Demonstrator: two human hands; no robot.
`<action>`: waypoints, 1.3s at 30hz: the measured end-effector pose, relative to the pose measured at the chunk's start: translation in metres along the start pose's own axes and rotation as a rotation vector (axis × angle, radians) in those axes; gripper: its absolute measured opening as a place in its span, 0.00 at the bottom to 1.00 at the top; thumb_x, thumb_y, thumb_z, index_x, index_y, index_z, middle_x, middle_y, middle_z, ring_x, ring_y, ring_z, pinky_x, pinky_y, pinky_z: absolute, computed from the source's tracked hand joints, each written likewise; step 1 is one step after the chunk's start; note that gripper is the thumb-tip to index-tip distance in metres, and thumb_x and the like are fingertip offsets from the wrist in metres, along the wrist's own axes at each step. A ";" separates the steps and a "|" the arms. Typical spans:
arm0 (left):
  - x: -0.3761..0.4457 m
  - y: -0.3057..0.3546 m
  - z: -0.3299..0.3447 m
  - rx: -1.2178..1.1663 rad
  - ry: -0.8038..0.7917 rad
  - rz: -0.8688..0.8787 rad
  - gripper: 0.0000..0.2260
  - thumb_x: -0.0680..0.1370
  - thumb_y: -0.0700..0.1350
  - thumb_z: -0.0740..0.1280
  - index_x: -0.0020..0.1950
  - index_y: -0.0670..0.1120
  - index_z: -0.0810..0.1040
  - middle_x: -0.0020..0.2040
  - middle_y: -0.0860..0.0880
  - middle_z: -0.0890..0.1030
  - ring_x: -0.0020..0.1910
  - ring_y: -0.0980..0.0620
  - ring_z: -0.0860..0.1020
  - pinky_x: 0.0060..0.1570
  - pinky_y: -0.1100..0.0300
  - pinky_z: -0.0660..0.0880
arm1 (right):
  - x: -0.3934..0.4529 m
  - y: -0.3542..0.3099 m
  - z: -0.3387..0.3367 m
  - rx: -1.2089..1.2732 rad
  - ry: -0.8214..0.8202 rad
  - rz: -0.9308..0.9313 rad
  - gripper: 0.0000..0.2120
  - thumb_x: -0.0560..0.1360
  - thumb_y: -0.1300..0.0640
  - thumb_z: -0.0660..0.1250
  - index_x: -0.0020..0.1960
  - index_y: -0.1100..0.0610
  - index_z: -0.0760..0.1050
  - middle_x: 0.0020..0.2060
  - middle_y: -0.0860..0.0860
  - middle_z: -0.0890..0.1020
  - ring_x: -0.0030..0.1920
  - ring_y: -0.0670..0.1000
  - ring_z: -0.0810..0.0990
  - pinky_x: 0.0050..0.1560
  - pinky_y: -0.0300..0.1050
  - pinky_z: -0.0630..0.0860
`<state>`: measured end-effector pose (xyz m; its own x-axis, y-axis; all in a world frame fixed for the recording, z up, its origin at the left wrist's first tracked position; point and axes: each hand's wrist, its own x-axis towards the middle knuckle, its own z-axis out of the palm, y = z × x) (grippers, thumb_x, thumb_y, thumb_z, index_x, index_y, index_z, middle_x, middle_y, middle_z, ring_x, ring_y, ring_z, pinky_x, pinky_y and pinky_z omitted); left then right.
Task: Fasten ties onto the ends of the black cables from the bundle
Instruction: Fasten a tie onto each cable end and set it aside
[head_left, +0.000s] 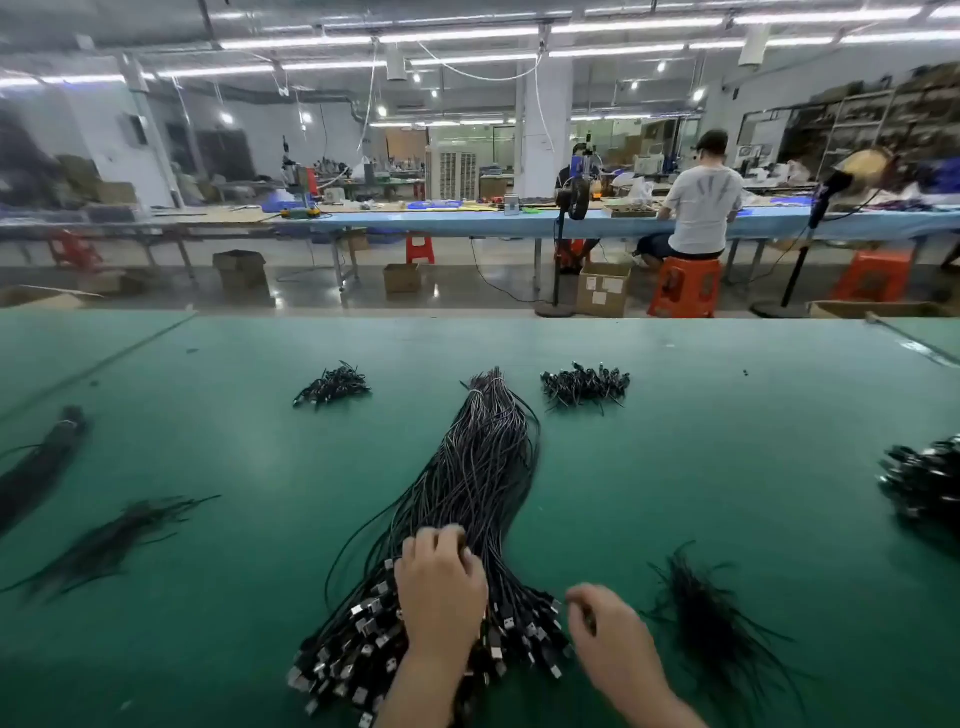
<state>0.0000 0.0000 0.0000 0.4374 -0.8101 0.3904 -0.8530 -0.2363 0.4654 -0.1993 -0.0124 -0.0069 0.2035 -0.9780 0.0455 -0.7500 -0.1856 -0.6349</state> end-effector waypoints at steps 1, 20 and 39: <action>0.012 -0.001 0.003 0.072 -0.060 -0.024 0.14 0.80 0.50 0.64 0.65 0.52 0.77 0.57 0.54 0.77 0.56 0.54 0.72 0.57 0.61 0.70 | 0.011 -0.003 0.001 0.054 -0.048 0.036 0.08 0.82 0.56 0.63 0.56 0.50 0.80 0.48 0.43 0.82 0.47 0.41 0.80 0.51 0.37 0.77; 0.046 -0.049 0.022 -0.147 -0.354 -0.129 0.14 0.79 0.48 0.70 0.64 0.47 0.83 0.65 0.51 0.80 0.67 0.49 0.73 0.69 0.54 0.68 | 0.077 -0.090 0.059 -0.312 -0.353 0.201 0.17 0.78 0.39 0.65 0.44 0.52 0.69 0.36 0.47 0.75 0.41 0.52 0.77 0.34 0.42 0.70; 0.036 -0.042 0.018 -0.208 -0.203 -0.095 0.14 0.82 0.48 0.66 0.63 0.42 0.82 0.60 0.46 0.81 0.68 0.46 0.72 0.70 0.50 0.68 | 0.071 -0.066 0.000 0.780 -0.178 0.337 0.13 0.85 0.55 0.58 0.50 0.59 0.78 0.25 0.47 0.64 0.22 0.45 0.59 0.22 0.39 0.57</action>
<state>0.0463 -0.0288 -0.0201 0.4288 -0.8853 0.1801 -0.7252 -0.2185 0.6529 -0.1352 -0.0698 0.0382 0.1925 -0.9275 -0.3203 -0.1557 0.2935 -0.9432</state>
